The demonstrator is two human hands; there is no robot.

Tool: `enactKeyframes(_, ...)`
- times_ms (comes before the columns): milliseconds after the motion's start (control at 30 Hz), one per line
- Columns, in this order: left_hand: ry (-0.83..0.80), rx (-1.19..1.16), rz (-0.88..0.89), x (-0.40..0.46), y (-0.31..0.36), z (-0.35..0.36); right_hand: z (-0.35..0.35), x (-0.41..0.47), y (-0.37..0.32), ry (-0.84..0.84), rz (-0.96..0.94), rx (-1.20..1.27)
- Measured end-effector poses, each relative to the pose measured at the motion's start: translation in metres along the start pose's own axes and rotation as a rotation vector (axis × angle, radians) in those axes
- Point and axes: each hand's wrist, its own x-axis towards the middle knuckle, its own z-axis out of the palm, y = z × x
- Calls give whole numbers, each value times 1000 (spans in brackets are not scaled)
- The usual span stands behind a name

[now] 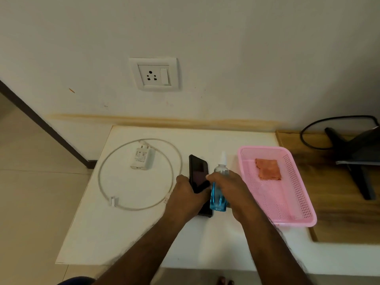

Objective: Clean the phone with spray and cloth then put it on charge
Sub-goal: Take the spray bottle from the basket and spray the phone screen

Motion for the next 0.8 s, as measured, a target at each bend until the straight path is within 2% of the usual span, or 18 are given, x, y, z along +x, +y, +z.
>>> enactKeyframes(200, 31, -267, -6, -2, 2, -2, -5, 1, 5, -99, 84, 162)
enactKeyframes(400, -5, -576, -265, -1, 15, -11, -6, 1, 4, -119, 75, 224)
enactKeyframes(500, -100, -699, -345, -4, 21, -21, -11, 2, 3, -127, 6, 276)
enactKeyframes(633, -326, -998, -267, -3, 18, -35, -13, -6, -8, -170, -107, 265)
enactKeyframes(800, -476, -1143, -160, 4, 14, -49, -12, -25, -28, -217, -273, 180)
